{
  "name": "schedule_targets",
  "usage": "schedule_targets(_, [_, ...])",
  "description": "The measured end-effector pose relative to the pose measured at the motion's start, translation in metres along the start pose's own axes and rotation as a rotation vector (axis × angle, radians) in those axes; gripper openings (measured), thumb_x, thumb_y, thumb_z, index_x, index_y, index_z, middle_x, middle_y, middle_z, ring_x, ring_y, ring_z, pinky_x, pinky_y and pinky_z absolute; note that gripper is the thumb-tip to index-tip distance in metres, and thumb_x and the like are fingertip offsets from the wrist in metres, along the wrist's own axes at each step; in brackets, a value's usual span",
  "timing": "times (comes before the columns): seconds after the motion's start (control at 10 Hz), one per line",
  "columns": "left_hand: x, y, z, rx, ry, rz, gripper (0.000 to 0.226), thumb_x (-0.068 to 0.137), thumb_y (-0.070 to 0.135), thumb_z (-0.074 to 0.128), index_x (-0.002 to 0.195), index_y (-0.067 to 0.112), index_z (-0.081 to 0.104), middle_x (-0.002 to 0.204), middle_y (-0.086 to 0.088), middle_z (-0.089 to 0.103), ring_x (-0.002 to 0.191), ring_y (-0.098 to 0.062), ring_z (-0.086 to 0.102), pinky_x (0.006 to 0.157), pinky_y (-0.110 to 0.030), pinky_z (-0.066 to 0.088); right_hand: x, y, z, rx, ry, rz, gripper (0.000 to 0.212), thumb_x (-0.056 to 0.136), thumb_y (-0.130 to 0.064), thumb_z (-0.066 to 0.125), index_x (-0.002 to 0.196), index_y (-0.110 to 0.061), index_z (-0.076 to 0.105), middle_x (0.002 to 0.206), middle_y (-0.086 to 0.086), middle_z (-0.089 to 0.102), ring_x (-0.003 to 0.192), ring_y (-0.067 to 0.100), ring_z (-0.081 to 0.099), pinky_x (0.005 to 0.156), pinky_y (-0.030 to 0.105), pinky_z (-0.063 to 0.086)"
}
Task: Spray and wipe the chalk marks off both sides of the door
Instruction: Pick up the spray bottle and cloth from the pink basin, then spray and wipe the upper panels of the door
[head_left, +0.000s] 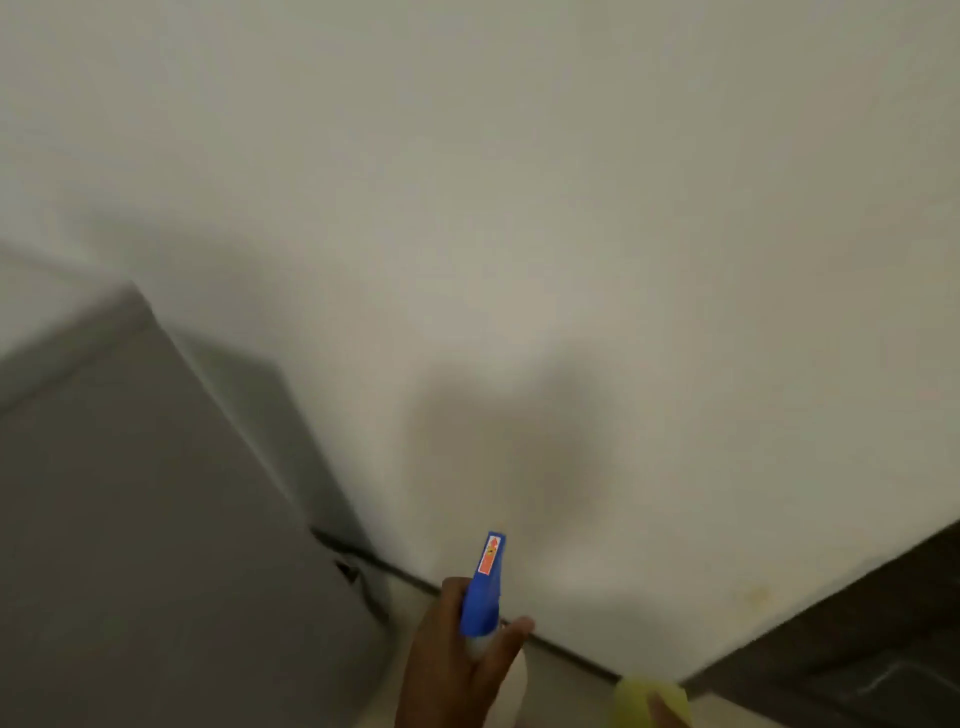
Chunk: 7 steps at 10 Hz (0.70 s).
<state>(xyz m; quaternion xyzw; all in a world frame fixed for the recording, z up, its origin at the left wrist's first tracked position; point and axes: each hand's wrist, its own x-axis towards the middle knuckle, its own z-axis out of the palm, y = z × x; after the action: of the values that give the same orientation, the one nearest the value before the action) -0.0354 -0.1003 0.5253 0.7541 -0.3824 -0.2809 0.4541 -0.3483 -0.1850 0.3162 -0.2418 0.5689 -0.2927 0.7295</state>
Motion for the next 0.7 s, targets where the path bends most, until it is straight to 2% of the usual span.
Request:
schedule_targets(0.1, [-0.001,0.08,-0.013,0.003,-0.067,0.123,0.087,0.048,0.099,0.061,0.098,0.027,0.053,0.077,0.009,0.066,0.073,-0.011,0.065,0.068,-0.022,0.051,-0.055,-0.07,0.027,0.058,0.048,-0.047,0.076,0.057,-0.055,0.087,0.109,-0.002,0.071,0.098,0.024,0.074,0.091,0.041,0.07,0.09,0.054,0.052])
schedule_targets(0.2, [0.007,0.158,-0.014,0.019,-0.103,0.328,0.084,0.055,0.095,0.061,0.118,0.041,0.049,0.091,0.021,0.069,0.086,-0.002,0.067,0.077,-0.015,0.049,-0.126,-0.117,0.04,-0.009,0.1,-0.074,0.066,0.067,-0.04,0.083,0.116,0.002,0.068,0.102,0.027,0.073,0.093,0.043,0.07,0.091,0.054,0.051])
schedule_targets(0.3, [0.0,0.234,-0.006,0.033,-0.2,0.519,0.056,0.071,0.076,0.068,0.119,0.052,0.051,0.087,0.031,0.065,0.08,0.002,0.063,0.073,-0.012,0.046,-0.228,-0.226,0.049,0.274,-0.079,0.01,0.053,0.083,-0.013,0.069,0.128,0.013,0.057,0.094,0.035,0.07,0.072,0.045,0.072,0.08,0.049,0.048])
schedule_targets(0.4, [-0.013,0.306,0.01,-0.04,-0.226,0.648,0.046,0.071,0.081,0.064,0.1,0.046,0.059,0.081,0.007,0.067,0.071,-0.013,0.062,0.068,-0.026,0.048,-0.294,-0.294,0.043,0.448,-0.027,-0.161,0.057,0.075,-0.017,0.072,0.126,0.006,0.062,0.116,0.032,0.068,0.11,0.046,0.065,0.1,0.057,0.046])
schedule_targets(0.5, [-0.034,0.368,0.034,-0.093,-0.259,0.773,0.052,0.068,0.088,0.058,0.099,0.045,0.059,0.085,-0.003,0.07,0.076,-0.019,0.064,0.072,-0.03,0.05,-0.367,-0.344,0.022,0.561,-0.041,-0.36,0.032,0.097,-0.019,0.059,0.121,0.002,0.061,0.123,0.031,0.064,0.123,0.045,0.056,0.101,0.061,0.043])
schedule_targets(0.6, [-0.06,0.429,0.06,-0.137,-0.315,0.854,0.046,0.074,0.074,0.065,0.098,0.034,0.063,0.085,-0.003,0.07,0.078,-0.019,0.065,0.071,-0.024,0.049,-0.423,-0.384,-0.019,0.657,0.009,-0.515,0.031,0.102,-0.025,0.054,0.122,-0.003,0.059,0.122,0.028,0.067,0.121,0.043,0.059,0.1,0.062,0.043])
schedule_targets(0.7, [-0.093,0.486,0.087,-0.143,-0.342,0.926,0.036,0.078,0.061,0.065,0.094,0.029,0.062,0.078,0.0,0.067,0.072,-0.01,0.062,0.064,-0.015,0.047,-0.473,-0.424,-0.059,0.714,0.012,-0.652,0.037,0.101,-0.029,0.054,0.13,-0.006,0.057,0.122,0.025,0.068,0.119,0.041,0.061,0.107,0.063,0.039])
